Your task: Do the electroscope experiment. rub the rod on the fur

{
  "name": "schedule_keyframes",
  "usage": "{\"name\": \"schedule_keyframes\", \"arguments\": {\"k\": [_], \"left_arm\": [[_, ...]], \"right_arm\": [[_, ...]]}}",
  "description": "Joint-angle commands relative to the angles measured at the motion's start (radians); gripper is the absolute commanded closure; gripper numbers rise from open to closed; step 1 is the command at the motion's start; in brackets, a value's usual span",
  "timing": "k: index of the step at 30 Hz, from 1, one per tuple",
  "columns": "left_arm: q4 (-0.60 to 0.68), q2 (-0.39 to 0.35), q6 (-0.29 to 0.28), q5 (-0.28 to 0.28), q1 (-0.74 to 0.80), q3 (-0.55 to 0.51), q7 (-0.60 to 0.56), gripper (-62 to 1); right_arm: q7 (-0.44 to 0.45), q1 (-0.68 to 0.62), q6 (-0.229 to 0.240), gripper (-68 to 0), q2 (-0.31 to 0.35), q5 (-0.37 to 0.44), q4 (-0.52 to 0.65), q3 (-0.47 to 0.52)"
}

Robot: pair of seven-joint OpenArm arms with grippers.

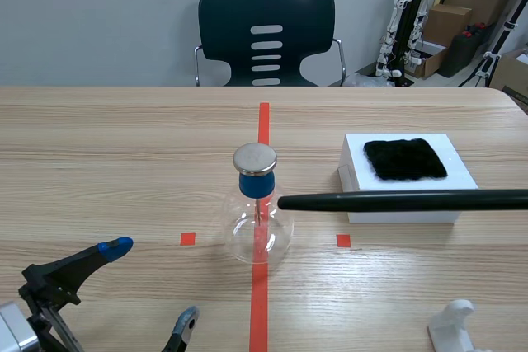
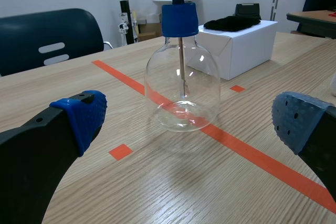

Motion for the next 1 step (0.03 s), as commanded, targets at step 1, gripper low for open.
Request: {"name": "schedule_keyframes", "arguments": {"k": [1], "left_arm": [[0.014,0.0,-0.002,-0.004,0.003,-0.003,-0.014,-62.3]], "right_arm": [[-0.003,0.006,-0.011,-1.3,0.002,0.022,0.005,-0.002]]}}
